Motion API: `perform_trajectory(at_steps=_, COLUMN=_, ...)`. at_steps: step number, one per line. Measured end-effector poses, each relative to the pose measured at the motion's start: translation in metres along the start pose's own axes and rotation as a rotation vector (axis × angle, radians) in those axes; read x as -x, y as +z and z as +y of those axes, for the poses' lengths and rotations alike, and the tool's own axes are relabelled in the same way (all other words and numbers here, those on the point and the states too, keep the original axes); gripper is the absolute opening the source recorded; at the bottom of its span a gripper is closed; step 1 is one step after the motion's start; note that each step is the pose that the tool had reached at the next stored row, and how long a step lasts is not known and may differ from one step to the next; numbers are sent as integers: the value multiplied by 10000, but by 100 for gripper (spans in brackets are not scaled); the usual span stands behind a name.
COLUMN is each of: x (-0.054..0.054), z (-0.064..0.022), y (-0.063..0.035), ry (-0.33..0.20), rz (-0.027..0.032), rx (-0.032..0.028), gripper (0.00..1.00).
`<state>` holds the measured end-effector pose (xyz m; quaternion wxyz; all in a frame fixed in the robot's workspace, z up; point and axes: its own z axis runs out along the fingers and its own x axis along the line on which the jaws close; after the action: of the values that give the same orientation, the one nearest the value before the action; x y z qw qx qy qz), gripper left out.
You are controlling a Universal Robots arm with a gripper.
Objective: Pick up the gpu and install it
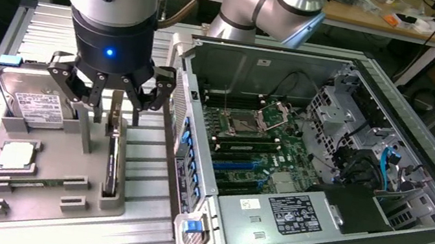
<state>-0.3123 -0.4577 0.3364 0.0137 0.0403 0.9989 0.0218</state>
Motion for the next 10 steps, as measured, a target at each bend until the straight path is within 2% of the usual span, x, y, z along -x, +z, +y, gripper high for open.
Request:
perform_trajectory(at_steps=1, x=-1, z=-2, y=42, ry=0, rz=0, rx=0, gripper=54)
perform_trajectory(at_steps=3, x=-1, z=-6, y=65, ry=0, rz=0, rx=0, gripper=54)
perform_trajectory(at_steps=10, x=-2, z=-9, y=98, ry=0, rz=-1, rx=1, gripper=54)
